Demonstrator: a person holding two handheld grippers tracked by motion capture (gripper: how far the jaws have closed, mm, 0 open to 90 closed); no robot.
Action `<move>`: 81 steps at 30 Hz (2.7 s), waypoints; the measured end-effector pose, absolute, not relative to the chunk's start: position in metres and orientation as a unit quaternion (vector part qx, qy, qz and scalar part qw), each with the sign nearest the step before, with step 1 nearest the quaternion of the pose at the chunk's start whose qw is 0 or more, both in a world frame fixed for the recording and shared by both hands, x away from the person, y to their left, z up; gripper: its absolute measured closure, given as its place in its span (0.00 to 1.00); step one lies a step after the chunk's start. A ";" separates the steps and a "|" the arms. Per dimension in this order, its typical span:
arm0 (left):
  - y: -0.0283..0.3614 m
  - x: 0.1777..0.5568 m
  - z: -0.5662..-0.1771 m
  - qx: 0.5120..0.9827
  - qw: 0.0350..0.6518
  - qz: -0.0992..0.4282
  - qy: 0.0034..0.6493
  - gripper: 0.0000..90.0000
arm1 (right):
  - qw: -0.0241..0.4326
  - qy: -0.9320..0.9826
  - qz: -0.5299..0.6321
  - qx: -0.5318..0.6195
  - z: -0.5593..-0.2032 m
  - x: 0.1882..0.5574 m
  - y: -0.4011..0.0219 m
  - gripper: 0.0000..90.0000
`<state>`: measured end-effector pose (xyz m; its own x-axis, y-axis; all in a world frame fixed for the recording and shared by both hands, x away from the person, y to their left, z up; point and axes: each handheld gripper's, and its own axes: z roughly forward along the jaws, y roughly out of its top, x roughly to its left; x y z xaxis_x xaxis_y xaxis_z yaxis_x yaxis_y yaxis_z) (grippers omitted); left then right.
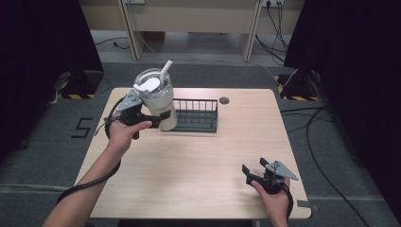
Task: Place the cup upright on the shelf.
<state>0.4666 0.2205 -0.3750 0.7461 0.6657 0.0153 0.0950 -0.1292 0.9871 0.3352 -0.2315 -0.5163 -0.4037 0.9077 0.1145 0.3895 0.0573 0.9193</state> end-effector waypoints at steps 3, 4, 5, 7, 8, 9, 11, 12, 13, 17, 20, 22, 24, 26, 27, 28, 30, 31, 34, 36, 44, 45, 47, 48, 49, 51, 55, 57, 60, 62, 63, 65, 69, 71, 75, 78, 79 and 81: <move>0.217 0.468 -0.374 0.714 0.605 0.234 0.266 0.11 | 0.263 0.678 0.493 0.479 -0.516 0.335 -0.232 0.21; 0.217 0.468 -0.374 0.713 0.604 0.236 0.266 0.11 | 0.260 0.677 0.494 0.480 -0.516 0.335 -0.231 0.21; 0.216 0.469 -0.374 0.713 0.605 0.236 0.265 0.11 | 0.260 0.677 0.494 0.480 -0.516 0.335 -0.231 0.21; 0.214 0.470 -0.374 0.712 0.604 0.238 0.269 0.11 | 0.260 0.677 0.494 0.480 -0.516 0.335 -0.231 0.21; 0.214 0.471 -0.374 0.712 0.604 0.235 0.269 0.11 | 0.260 0.677 0.495 0.479 -0.516 0.335 -0.232 0.21; 0.212 0.472 -0.373 0.712 0.604 0.234 0.269 0.11 | 0.260 0.677 0.494 0.480 -0.516 0.335 -0.231 0.21; 0.211 0.473 -0.373 0.713 0.606 0.232 0.267 0.11 | 0.259 0.677 0.494 0.480 -0.516 0.335 -0.231 0.21; 0.210 0.474 -0.372 0.713 0.605 0.232 0.267 0.11 | 0.260 0.677 0.494 0.480 -0.516 0.335 -0.231 0.21; 0.209 0.475 -0.372 0.713 0.606 0.232 0.266 0.11 | 0.260 0.677 0.493 0.480 -0.516 0.335 -0.231 0.21; 0.205 0.477 -0.369 0.713 0.606 0.233 0.265 0.11 | 0.259 0.676 0.495 0.480 -0.516 0.335 -0.232 0.21; 0.203 0.479 -0.369 0.714 0.606 0.232 0.264 0.11 | 0.259 0.676 0.495 0.480 -0.516 0.335 -0.232 0.21; 0.202 0.480 -0.369 0.714 0.606 0.230 0.264 0.11 | 0.259 0.676 0.495 0.480 -0.516 0.335 -0.232 0.21; 0.200 0.482 -0.369 0.715 0.606 0.228 0.264 0.11 | 0.260 0.675 0.495 0.481 -0.516 0.335 -0.232 0.21; 0.199 0.484 -0.369 0.716 0.605 0.229 0.263 0.11 | 0.260 0.675 0.495 0.481 -0.516 0.335 -0.232 0.21; 0.198 0.484 -0.369 0.716 0.605 0.229 0.263 0.11 | 0.260 0.675 0.495 0.481 -0.516 0.335 -0.232 0.21; 0.197 0.486 -0.368 0.716 0.605 0.228 0.263 0.11 | 0.259 0.676 0.495 0.480 -0.516 0.335 -0.232 0.21; 0.197 0.487 -0.368 0.716 0.605 0.228 0.263 0.11 | 0.259 0.676 0.496 0.480 -0.516 0.335 -0.232 0.21; 0.196 0.488 -0.368 0.716 0.605 0.228 0.264 0.11 | 0.259 0.676 0.496 0.480 -0.516 0.335 -0.232 0.21; 0.194 0.490 -0.367 0.717 0.605 0.227 0.262 0.11 | 0.259 0.675 0.496 0.480 -0.516 0.335 -0.232 0.21; 0.193 0.491 -0.367 0.717 0.605 0.227 0.261 0.11 | 0.259 0.676 0.496 0.479 -0.516 0.335 -0.232 0.21; 0.188 0.498 -0.367 0.716 0.606 0.223 0.265 0.11 | 0.259 0.675 0.497 0.479 -0.516 0.335 -0.232 0.21; 0.187 0.499 -0.367 0.716 0.607 0.223 0.265 0.11 | 0.259 0.675 0.497 0.479 -0.516 0.335 -0.232 0.21; 0.186 0.501 -0.367 0.716 0.606 0.222 0.266 0.11 | 0.259 0.675 0.497 0.480 -0.516 0.335 -0.233 0.21; 0.186 0.502 -0.367 0.715 0.606 0.222 0.267 0.11 | 0.259 0.675 0.497 0.480 -0.516 0.335 -0.233 0.21; 0.185 0.502 -0.367 0.715 0.606 0.222 0.267 0.11 | 0.259 0.675 0.498 0.480 -0.516 0.335 -0.232 0.21; 0.185 0.503 -0.367 0.716 0.606 0.222 0.267 0.11 | 0.259 0.675 0.498 0.479 -0.517 0.335 -0.232 0.21; 0.183 0.506 -0.366 0.716 0.606 0.220 0.268 0.11 | 0.259 0.675 0.497 0.480 -0.516 0.335 -0.233 0.21; 0.181 0.507 -0.366 0.716 0.606 0.221 0.267 0.11 | 0.259 0.676 0.497 0.479 -0.516 0.335 -0.233 0.21; 0.178 0.511 -0.365 0.718 0.604 0.222 0.267 0.11 | 0.259 0.676 0.497 0.479 -0.516 0.335 -0.233 0.21; 0.177 0.513 -0.364 0.717 0.604 0.223 0.267 0.11 | 0.259 0.676 0.498 0.479 -0.516 0.335 -0.233 0.21; 0.177 0.513 -0.364 0.717 0.604 0.223 0.267 0.11 | 0.259 0.676 0.498 0.479 -0.516 0.335 -0.233 0.21; 0.176 0.515 -0.363 0.716 0.604 0.222 0.268 0.11 | 0.258 0.676 0.498 0.479 -0.516 0.335 -0.233 0.21; 0.173 0.521 -0.362 0.717 0.603 0.223 0.268 0.11 | 0.258 0.675 0.498 0.479 -0.517 0.335 -0.233 0.21; 0.172 0.522 -0.363 0.718 0.603 0.224 0.268 0.11 | 0.256 0.674 0.498 0.481 -0.517 0.334 -0.233 0.21; 0.169 0.526 -0.363 0.721 0.596 0.229 0.267 0.11 | 0.255 0.674 0.499 0.481 -0.516 0.334 -0.233 0.21; 0.167 0.529 -0.365 0.720 0.598 0.227 0.270 0.11 | 0.255 0.674 0.499 0.481 -0.516 0.334 -0.233 0.21; 0.167 0.530 -0.365 0.720 0.597 0.227 0.271 0.11 | 0.256 0.674 0.499 0.481 -0.516 0.334 -0.233 0.21; 0.166 0.532 -0.366 0.719 0.597 0.227 0.272 0.11 | 0.256 0.674 0.499 0.481 -0.516 0.334 -0.233 0.21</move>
<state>0.5317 0.1656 -0.3661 0.7489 0.6627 0.0005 0.1214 -0.1379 0.9830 0.3336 -0.2328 -0.5164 -0.4062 0.9037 0.1356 0.3924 0.0385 0.9190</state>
